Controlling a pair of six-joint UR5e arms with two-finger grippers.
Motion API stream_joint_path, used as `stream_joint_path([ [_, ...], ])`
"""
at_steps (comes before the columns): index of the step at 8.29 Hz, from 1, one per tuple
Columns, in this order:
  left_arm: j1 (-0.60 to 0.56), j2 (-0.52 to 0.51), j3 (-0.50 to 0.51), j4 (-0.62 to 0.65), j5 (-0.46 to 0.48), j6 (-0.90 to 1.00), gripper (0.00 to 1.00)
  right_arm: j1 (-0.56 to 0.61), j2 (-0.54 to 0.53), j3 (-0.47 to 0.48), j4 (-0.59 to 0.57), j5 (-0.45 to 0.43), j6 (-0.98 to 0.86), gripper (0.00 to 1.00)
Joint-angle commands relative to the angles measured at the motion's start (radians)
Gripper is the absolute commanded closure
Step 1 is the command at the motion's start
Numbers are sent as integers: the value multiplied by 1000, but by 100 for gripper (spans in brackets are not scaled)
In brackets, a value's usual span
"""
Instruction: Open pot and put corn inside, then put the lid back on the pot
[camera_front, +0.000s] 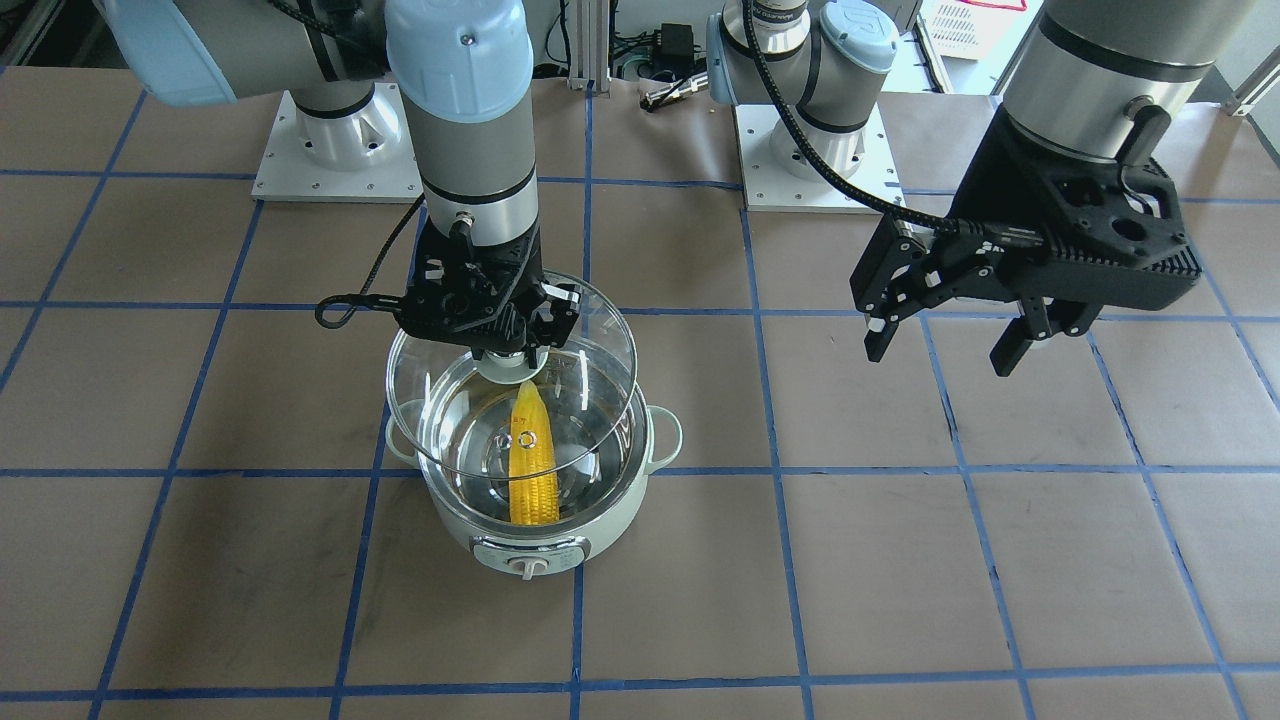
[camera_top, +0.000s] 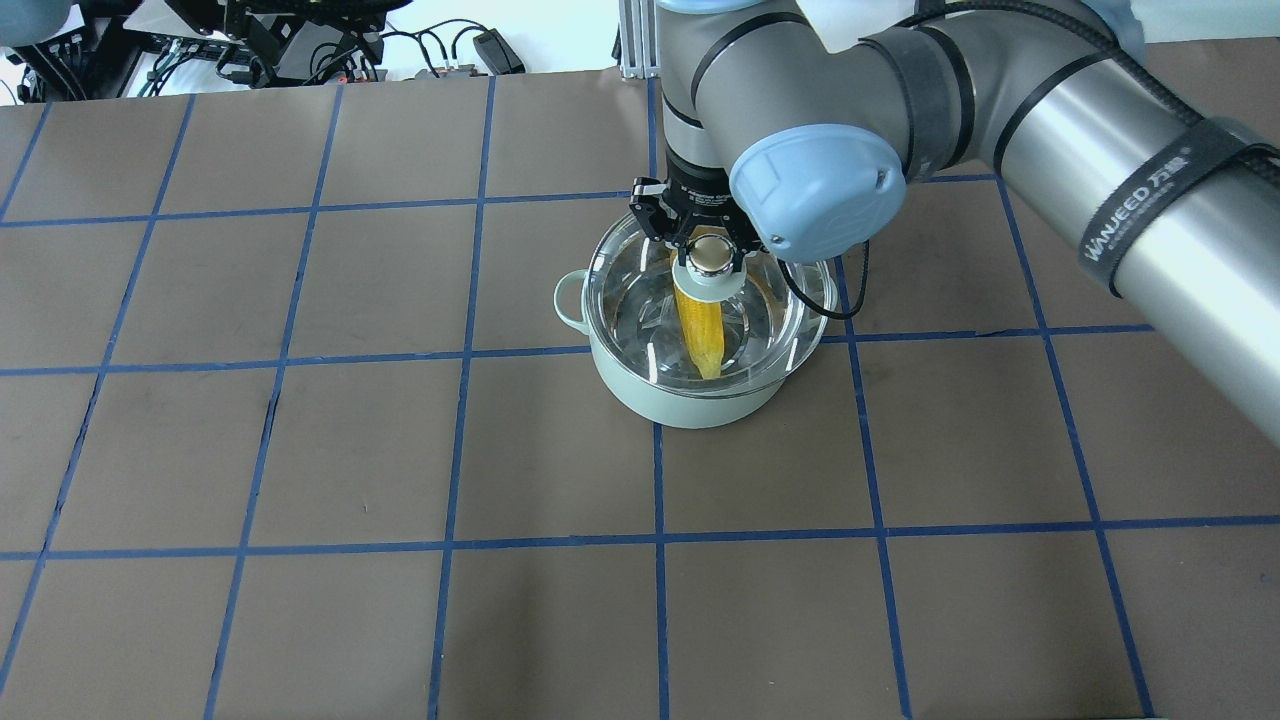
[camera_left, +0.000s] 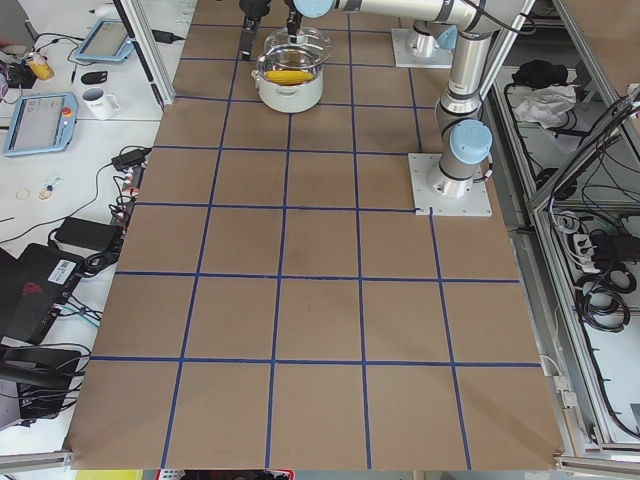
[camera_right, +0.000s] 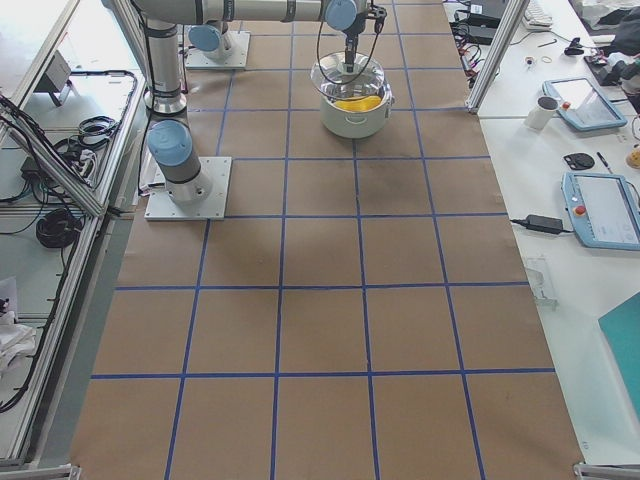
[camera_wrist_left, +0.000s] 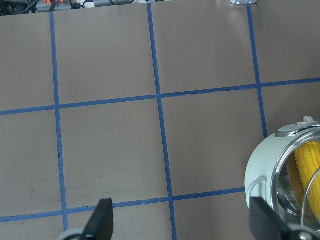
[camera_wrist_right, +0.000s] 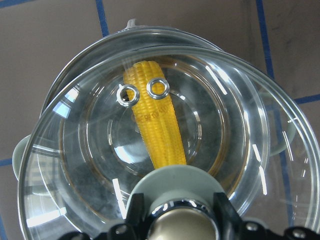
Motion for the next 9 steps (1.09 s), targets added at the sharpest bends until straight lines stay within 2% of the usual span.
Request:
stream_joint_path([
  [1, 1, 0, -10, 25, 0, -4, 5, 34, 58, 5, -75, -3, 60, 90],
  [7, 33, 8, -53, 25, -1, 13, 5, 34, 91, 21, -122, -44, 46, 90],
  [9, 45, 29, -120, 14, 11, -6, 4, 34, 94, 21, -130, -44, 46, 90],
])
